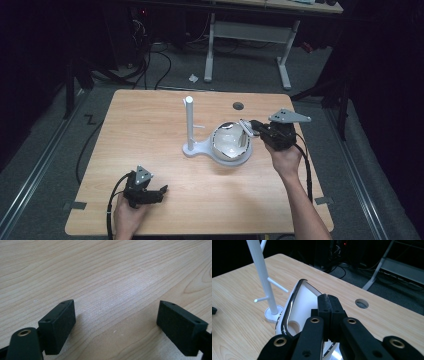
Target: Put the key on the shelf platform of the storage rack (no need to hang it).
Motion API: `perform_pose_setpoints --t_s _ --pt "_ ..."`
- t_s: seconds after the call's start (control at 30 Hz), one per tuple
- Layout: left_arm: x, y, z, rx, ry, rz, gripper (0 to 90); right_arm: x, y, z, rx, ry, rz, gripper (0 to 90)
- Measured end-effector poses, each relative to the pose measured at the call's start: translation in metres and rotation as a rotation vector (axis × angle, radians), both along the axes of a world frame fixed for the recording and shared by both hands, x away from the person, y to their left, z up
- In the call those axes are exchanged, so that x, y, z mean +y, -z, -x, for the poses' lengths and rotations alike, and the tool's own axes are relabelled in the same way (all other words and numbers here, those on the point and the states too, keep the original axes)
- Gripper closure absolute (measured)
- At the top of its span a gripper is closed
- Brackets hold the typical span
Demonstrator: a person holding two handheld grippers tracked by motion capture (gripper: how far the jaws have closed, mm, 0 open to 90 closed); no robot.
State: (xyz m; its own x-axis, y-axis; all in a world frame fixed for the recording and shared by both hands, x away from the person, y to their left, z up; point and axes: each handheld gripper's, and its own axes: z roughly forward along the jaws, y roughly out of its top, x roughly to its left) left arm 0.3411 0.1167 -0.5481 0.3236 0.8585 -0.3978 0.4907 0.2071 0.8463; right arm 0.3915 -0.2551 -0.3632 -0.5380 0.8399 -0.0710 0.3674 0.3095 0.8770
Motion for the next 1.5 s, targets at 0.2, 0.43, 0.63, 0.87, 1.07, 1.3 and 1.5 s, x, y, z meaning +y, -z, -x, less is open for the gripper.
perform_pose_setpoints --t_s 0.2,0.43,0.63,0.87,1.07,1.3,1.5 --pt "0.0 0.0 0.0 0.0 0.0 -0.001 15.9 0.002 0.006 -0.004 0.024 0.006 0.017 90.0" --pt "0.0 0.0 0.0 0.0 -0.002 -0.001 16.0 0.01 0.015 -0.01 0.046 -0.01 0.049 90.0" --pt "0.0 0.0 0.0 0.001 -0.005 0.001 16.2 0.015 0.021 -0.013 0.065 -0.014 0.064 90.0" --pt "0.001 0.0 -0.001 0.0 -0.007 0.003 16.2 0.018 0.031 -0.018 0.099 -0.011 0.078 90.0" --pt "0.0 0.0 -0.001 0.0 -0.008 0.001 16.2 0.018 0.039 -0.02 0.113 -0.012 0.071 90.0" --pt "0.0 0.0 -0.001 0.0 -0.009 -0.001 16.3 0.024 0.047 -0.025 0.13 -0.024 0.079 90.0" --pt "0.0 0.0 -0.001 0.0 -0.009 -0.001 16.3 0.031 0.054 -0.029 0.141 -0.032 0.071 90.0"
